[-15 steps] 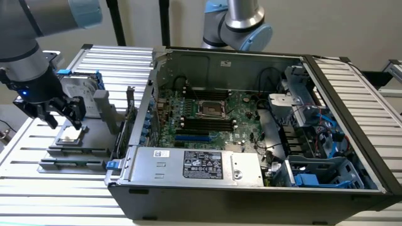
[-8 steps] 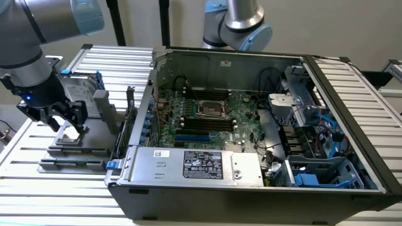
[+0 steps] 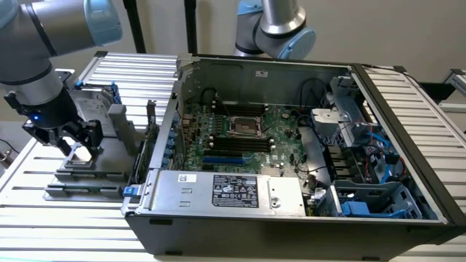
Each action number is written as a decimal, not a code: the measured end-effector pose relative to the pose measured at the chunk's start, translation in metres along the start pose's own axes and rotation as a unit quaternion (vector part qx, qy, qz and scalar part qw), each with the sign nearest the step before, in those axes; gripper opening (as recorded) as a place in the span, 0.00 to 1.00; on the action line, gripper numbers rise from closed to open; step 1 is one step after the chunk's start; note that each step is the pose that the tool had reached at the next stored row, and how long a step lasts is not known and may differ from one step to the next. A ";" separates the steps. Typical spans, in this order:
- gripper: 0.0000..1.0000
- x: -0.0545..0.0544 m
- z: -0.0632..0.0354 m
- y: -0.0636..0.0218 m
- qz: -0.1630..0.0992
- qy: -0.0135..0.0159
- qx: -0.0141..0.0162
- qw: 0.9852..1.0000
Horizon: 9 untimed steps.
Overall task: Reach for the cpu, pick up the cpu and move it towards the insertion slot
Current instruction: 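Pick up the cpu and move it towards the insertion slot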
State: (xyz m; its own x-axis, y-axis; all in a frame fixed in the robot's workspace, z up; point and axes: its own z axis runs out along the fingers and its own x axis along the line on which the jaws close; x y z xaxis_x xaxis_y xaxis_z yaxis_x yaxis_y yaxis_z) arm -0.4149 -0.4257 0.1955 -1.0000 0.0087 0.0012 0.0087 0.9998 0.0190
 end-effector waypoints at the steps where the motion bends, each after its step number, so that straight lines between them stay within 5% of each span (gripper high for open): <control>1: 0.65 0.000 0.0004 0.0000 0.000 0.000 0.000 1.000; 9: 0.65 0.001 0.0023 0.0006 0.000 0.000 0.000 1.000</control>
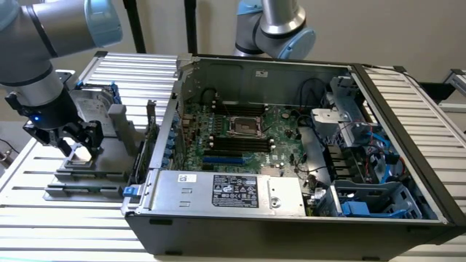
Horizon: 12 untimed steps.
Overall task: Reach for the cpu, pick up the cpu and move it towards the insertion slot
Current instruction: 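Pick up the cpu and move it towards the insertion slot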
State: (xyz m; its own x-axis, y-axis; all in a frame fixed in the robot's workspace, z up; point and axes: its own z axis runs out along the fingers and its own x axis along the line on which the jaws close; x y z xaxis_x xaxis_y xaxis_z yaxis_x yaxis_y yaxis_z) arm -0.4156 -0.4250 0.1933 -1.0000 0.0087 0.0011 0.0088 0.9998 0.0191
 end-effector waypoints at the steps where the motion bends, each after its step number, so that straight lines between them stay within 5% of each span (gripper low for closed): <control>1: 0.65 0.000 0.0003 0.0001 0.000 0.000 0.000 1.000; 12: 0.65 0.002 0.0032 0.0034 0.000 0.000 0.000 1.000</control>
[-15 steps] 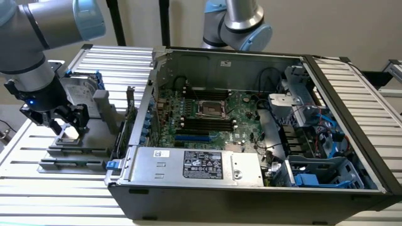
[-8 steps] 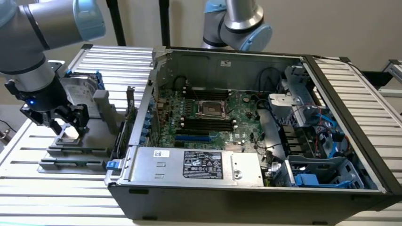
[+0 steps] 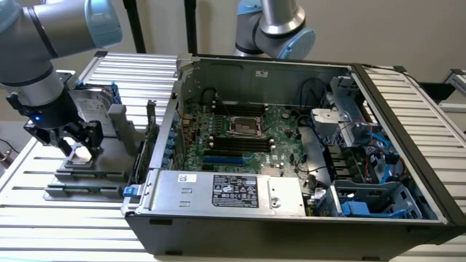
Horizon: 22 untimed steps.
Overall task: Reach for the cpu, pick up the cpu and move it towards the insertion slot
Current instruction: 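Pick up the cpu and move it towards the insertion slot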
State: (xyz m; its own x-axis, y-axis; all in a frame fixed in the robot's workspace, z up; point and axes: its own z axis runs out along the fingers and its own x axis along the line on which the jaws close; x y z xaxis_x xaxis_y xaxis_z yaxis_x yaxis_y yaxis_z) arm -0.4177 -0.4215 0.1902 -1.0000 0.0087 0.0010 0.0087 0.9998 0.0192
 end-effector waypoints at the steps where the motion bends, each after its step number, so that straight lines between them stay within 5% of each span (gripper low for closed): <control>1: 0.65 0.000 0.0005 0.0001 0.000 0.000 0.000 1.000; 22: 0.65 0.000 0.0040 0.0009 0.000 0.000 0.000 1.000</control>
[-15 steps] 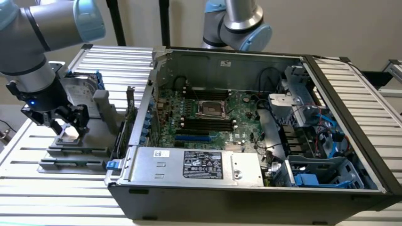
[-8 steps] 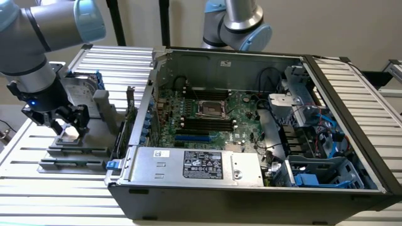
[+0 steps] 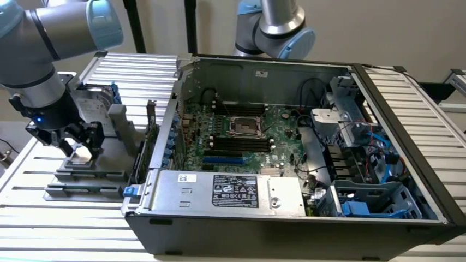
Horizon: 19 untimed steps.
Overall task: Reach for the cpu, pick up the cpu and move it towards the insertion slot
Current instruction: 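Pick up the cpu and move it towards the insertion slot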
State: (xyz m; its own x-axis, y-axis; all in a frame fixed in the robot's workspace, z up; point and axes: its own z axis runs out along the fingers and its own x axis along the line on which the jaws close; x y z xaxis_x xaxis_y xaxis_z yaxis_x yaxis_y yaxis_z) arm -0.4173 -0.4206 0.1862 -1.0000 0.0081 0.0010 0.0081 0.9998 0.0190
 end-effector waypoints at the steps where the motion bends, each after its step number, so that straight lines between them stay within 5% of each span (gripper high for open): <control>1: 0.65 0.000 0.0000 0.0000 0.000 0.000 0.000 1.000; 6: 0.54 0.000 -0.0001 0.0000 0.000 0.000 0.000 1.000; 14: 0.54 0.000 -0.0002 0.0000 0.000 0.000 0.000 1.000; 19: 0.54 0.000 -0.0126 -0.0002 0.000 0.000 -0.001 1.000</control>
State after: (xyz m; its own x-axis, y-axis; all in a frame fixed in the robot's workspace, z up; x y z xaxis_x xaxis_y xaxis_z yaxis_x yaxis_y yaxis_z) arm -0.4172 -0.4210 0.1988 -1.0000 0.0083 0.0009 0.0083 0.9998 0.0204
